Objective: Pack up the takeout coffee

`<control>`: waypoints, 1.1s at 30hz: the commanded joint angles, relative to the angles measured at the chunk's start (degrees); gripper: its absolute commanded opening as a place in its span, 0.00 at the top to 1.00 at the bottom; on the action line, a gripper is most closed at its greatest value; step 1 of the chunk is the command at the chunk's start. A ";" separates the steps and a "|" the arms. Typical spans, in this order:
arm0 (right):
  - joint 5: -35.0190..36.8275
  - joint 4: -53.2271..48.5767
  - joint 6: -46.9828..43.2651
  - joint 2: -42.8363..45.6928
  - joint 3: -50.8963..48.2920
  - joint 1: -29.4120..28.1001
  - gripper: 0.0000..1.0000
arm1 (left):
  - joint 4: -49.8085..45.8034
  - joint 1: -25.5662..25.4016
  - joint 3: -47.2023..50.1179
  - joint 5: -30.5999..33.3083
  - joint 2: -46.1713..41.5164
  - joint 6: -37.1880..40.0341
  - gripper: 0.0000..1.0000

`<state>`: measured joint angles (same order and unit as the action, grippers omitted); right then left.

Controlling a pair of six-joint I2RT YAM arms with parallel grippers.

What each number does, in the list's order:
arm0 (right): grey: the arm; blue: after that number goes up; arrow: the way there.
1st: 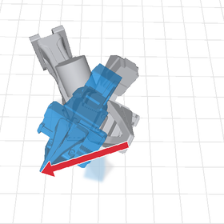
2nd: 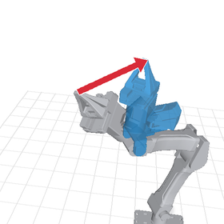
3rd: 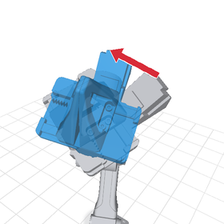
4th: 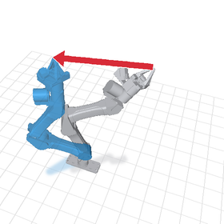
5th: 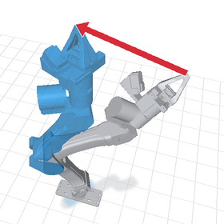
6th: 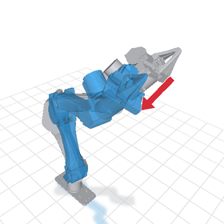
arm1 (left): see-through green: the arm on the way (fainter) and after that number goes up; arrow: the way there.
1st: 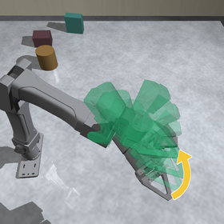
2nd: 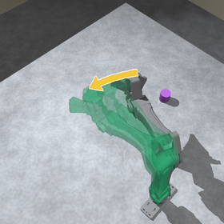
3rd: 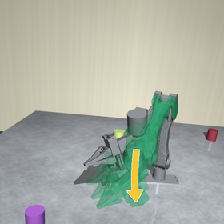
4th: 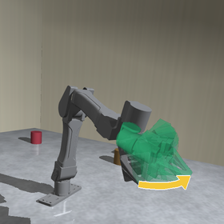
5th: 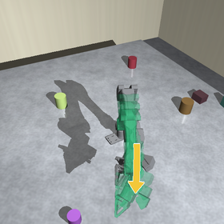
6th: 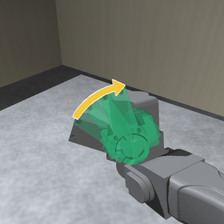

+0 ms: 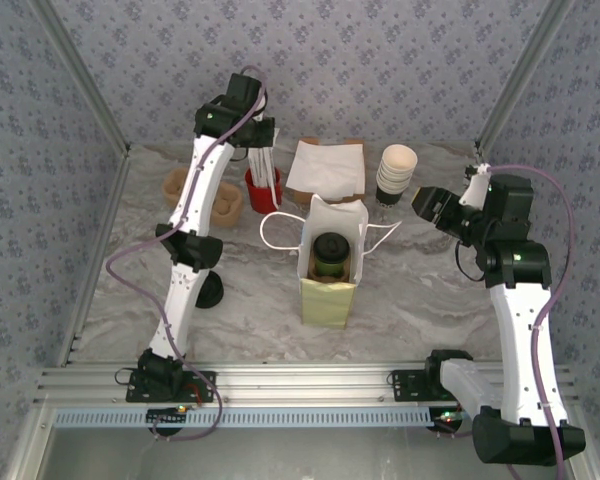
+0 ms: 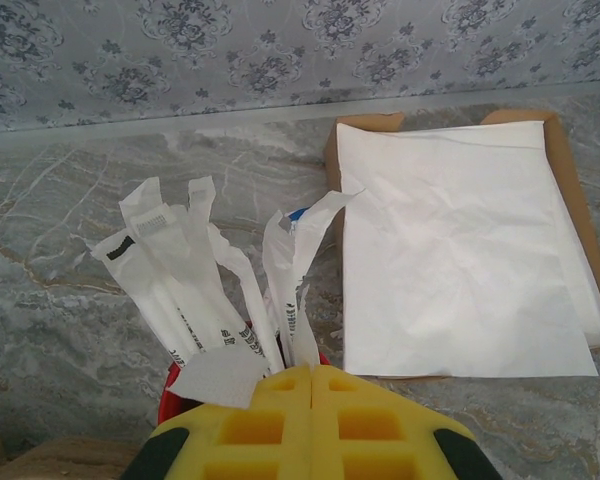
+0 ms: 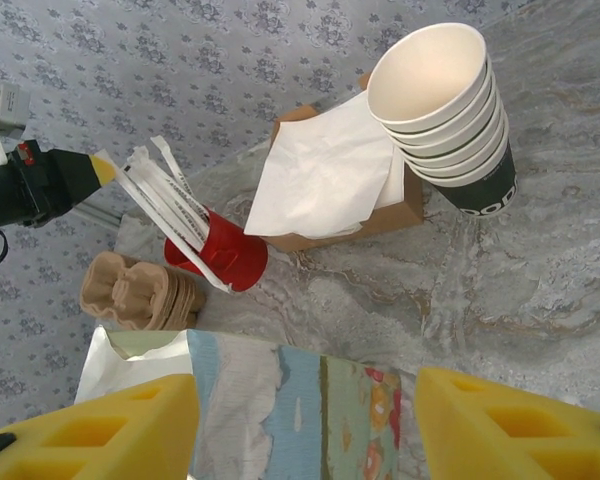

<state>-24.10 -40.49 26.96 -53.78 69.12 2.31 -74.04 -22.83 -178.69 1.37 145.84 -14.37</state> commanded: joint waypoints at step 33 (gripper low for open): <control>-2.73 12.65 1.34 -11.34 12.35 -12.16 0.39 | -2.23 3.23 -3.59 -6.38 3.91 -3.56 0.87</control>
<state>-27.79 -28.84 28.62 -64.93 79.37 -9.32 -75.26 -19.86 -178.69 -4.56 148.66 -17.63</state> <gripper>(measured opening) 0.613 0.127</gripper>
